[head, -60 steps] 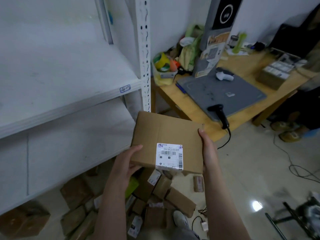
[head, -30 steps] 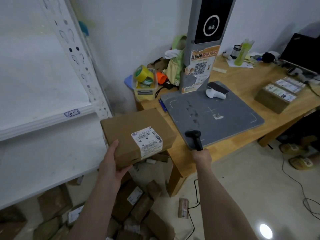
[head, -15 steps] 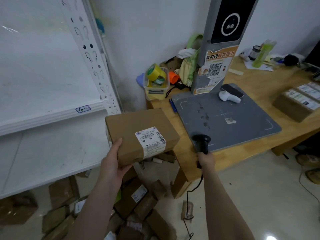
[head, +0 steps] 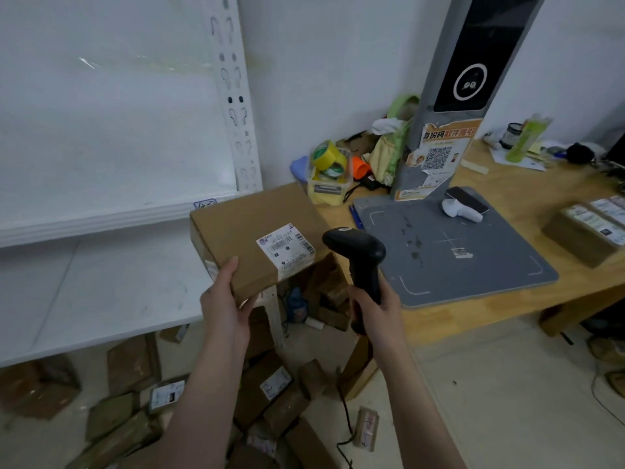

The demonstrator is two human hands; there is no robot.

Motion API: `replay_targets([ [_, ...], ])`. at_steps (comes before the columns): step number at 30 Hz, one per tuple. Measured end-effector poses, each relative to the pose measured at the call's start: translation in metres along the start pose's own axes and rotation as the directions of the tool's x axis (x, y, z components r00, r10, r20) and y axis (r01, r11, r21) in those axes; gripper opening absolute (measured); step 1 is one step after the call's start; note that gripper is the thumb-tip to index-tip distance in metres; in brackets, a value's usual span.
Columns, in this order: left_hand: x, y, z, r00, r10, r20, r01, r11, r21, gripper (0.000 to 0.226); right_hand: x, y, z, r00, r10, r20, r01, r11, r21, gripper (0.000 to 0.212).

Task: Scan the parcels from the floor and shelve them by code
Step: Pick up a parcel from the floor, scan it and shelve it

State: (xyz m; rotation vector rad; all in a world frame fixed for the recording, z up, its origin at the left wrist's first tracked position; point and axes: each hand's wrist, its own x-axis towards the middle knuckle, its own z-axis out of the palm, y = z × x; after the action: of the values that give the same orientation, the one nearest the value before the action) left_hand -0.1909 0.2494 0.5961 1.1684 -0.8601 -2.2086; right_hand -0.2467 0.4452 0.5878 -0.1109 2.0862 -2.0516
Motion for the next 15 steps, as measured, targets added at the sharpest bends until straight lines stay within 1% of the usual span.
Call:
replay_targets([
  [1,-0.002,0.005,-0.004,1.000,0.023,0.007,-0.023,1.000,-0.021,0.026,-0.005,-0.005,0.006,1.000,-0.001,0.030,0.002,1.000,-0.011,0.016],
  [2,-0.004,0.010,-0.008,0.999,0.049,0.014,-0.049,0.998,-0.044,0.029,-0.009,-0.010,0.012,0.999,-0.008,0.053,0.010,0.999,-0.036,0.021],
  [4,-0.006,0.020,-0.016,0.995,0.096,0.017,-0.093,0.991,-0.095,0.046,-0.016,-0.018,0.022,0.995,-0.027,0.093,0.034,0.997,-0.074,0.027],
  [8,-0.010,0.039,-0.034,0.981,0.193,0.028,-0.187,0.970,-0.158,0.075,-0.027,-0.029,0.039,0.979,-0.032,0.202,0.044,0.997,-0.057,0.031],
  [11,-0.016,0.051,-0.045,0.967,0.249,0.044,-0.239,0.956,-0.169,0.089,-0.033,-0.032,0.052,0.956,-0.037,0.290,0.057,0.996,-0.064,0.034],
  [13,-0.019,0.055,-0.050,0.962,0.266,0.064,-0.253,0.953,-0.166,0.090,-0.038,-0.033,0.060,0.938,-0.050,0.344,0.076,0.995,-0.062,0.035],
  [15,-0.021,0.055,-0.056,0.955,0.286,0.082,-0.271,0.950,-0.157,0.077,-0.044,-0.031,0.068,0.926,-0.064,0.373,0.094,0.994,-0.062,0.036],
])
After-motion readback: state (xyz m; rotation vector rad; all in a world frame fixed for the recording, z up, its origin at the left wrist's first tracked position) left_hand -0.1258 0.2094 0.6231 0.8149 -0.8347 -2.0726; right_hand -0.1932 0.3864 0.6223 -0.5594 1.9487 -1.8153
